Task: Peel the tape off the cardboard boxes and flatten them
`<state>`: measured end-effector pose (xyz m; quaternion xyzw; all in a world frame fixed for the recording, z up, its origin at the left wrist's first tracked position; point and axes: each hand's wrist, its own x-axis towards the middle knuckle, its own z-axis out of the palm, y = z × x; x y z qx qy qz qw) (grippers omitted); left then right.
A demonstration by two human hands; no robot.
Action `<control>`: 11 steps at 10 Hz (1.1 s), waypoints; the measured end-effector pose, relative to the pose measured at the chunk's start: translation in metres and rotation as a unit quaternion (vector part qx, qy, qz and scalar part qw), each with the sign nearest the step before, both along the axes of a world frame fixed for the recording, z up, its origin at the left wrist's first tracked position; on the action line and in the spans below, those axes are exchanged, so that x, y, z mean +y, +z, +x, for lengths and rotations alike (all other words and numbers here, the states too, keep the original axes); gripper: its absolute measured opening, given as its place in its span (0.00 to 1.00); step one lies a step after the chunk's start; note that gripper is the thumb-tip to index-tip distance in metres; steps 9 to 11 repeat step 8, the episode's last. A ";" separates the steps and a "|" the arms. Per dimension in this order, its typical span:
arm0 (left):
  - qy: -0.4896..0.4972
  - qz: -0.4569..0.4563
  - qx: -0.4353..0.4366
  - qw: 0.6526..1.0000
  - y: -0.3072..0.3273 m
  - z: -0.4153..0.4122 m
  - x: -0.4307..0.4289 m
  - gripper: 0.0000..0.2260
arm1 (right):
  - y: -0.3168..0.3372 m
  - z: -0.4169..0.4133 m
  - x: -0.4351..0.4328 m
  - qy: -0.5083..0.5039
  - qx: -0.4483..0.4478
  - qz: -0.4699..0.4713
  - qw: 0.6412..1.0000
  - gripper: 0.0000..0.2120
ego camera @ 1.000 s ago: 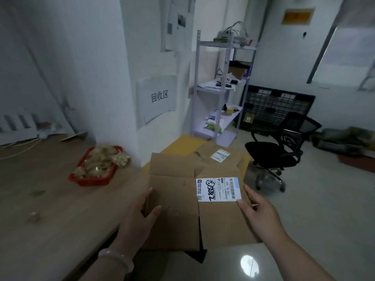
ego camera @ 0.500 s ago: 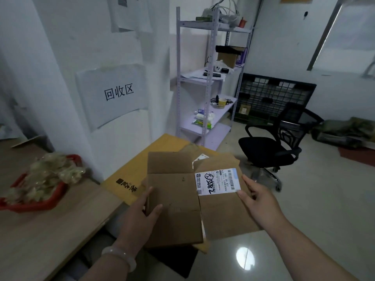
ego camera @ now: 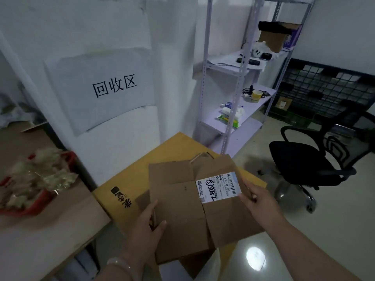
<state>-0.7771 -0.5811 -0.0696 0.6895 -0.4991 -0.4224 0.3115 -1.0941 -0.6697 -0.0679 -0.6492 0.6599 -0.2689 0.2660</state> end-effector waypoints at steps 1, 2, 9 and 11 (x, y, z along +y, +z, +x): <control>0.032 0.029 0.004 0.999 -0.010 -0.018 -0.012 0.29 | -0.016 -0.008 -0.042 0.052 0.009 0.010 0.999 0.25; 0.082 0.051 -0.007 0.995 -0.022 -0.041 -0.022 0.29 | -0.027 -0.013 -0.081 0.097 0.034 0.025 0.994 0.24; 0.118 0.179 -0.221 0.951 -0.048 -0.121 -0.031 0.29 | -0.059 -0.043 -0.171 0.352 0.181 0.138 0.908 0.34; 0.118 0.179 -0.221 0.951 -0.048 -0.121 -0.031 0.29 | -0.059 -0.043 -0.171 0.352 0.181 0.138 0.908 0.34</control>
